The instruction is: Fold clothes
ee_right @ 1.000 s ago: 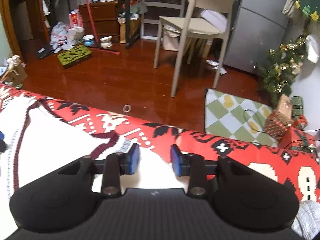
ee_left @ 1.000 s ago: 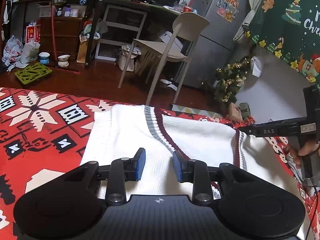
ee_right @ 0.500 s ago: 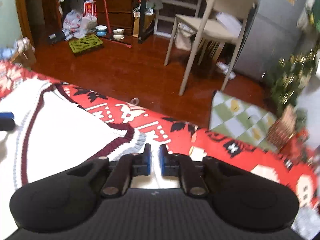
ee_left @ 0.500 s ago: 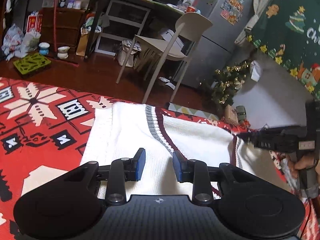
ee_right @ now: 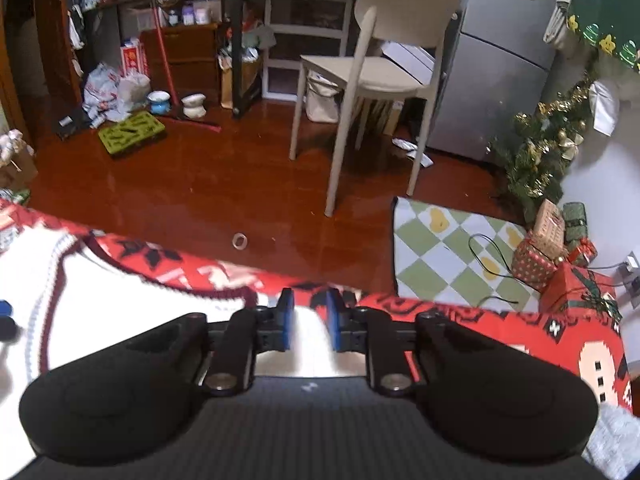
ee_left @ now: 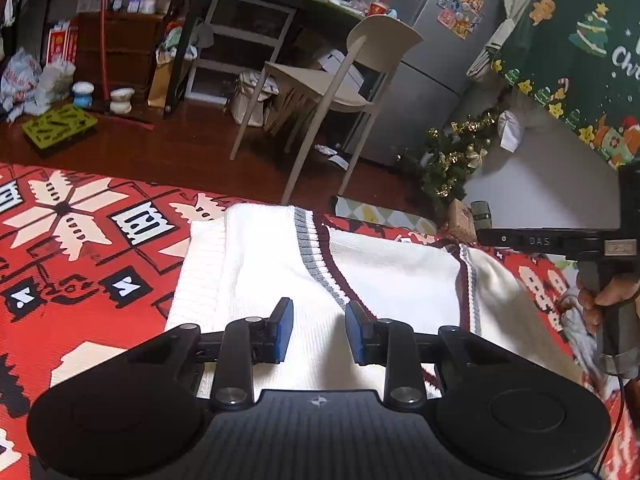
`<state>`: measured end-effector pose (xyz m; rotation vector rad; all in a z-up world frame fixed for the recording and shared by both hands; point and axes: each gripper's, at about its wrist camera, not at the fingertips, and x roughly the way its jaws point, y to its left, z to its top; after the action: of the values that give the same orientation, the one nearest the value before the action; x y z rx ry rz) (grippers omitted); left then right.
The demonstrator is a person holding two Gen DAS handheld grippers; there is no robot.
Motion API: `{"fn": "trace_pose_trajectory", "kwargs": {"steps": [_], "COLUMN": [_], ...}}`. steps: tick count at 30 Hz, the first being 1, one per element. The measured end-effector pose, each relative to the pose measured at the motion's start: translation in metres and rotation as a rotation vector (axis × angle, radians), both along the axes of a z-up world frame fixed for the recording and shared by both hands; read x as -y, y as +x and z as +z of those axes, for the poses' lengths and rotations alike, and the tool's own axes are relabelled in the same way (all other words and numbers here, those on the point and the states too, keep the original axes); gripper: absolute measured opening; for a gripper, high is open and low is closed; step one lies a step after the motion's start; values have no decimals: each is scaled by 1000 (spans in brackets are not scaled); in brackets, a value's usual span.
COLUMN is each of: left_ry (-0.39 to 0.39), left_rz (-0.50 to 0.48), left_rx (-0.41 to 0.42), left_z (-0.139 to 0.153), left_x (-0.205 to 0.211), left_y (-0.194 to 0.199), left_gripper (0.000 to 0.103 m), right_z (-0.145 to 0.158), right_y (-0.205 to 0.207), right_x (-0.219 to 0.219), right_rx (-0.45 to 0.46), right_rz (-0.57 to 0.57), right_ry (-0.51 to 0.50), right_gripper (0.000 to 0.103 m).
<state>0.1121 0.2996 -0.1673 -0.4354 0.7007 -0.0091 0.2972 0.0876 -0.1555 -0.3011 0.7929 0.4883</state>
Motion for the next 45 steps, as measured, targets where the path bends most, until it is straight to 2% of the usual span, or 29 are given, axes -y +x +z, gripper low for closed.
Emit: {"fn": "trace_pose_trajectory", "kwargs": {"steps": [2, 5, 8, 10, 11, 15, 17, 18, 21, 24, 27, 30, 34, 35, 37, 43, 45], "left_ry": [-33, -44, -21, 4, 12, -9, -7, -6, -43, -75, -62, -50, -88, -98, -121, -76, -93], "left_rz": [6, 35, 49, 58, 66, 74, 72, 72, 76, 77, 68, 65, 65, 69, 74, 13, 26], "left_rx": [-16, -41, -63, -77, -83, -69, -64, -62, -71, -79, -80, -82, -74, -73, -78, -105, -100], "left_z": [0, 4, 6, 5, 4, 0, -1, -1, -1, -1, 0, 1, -1, -1, -1, 8, 6], "left_x": [-6, -14, -19, -22, -25, -32, -33, -33, -39, -43, -42, -40, -45, -48, -54, -62, -65], "left_y": [4, 11, 17, 21, 23, 21, 20, 20, 22, 23, 24, 23, 16, 13, 9, 4, 4], "left_gripper": [24, 17, 17, 17, 14, 11, 10, 10, 10, 10, 9, 9, 9, 9, 9, 9, 9], "right_z": [7, 13, 3, -4, -8, -11, -4, -1, 11, 16, 1, -12, -10, -8, -4, 14, 13], "right_y": [0, 0, 0, -1, -1, 13, 12, 11, 9, -6, -17, -20, -12, -12, -12, -42, -55], "right_x": [0, -3, -14, -21, -25, -25, -25, -25, -24, -30, -44, -57, -66, -69, -74, -83, -93], "right_rx": [-5, -37, -117, -115, -111, -100, -96, -94, -88, -169, -206, -172, -140, -140, -141, -206, -221], "right_rz": [10, 25, 30, 15, 6, -59, -69, -73, -83, -10, 24, 18, -26, -28, -33, 103, 161], "right_ry": [18, 49, 45, 25, 15, 43, 84, 106, 174, 233, 192, 175, 192, 186, 176, 265, 275], "right_gripper": [26, 26, 14, 14, 14, 10, 11, 14, 15, 14, 13, 9, 8, 9, 16, 16, 16]}}
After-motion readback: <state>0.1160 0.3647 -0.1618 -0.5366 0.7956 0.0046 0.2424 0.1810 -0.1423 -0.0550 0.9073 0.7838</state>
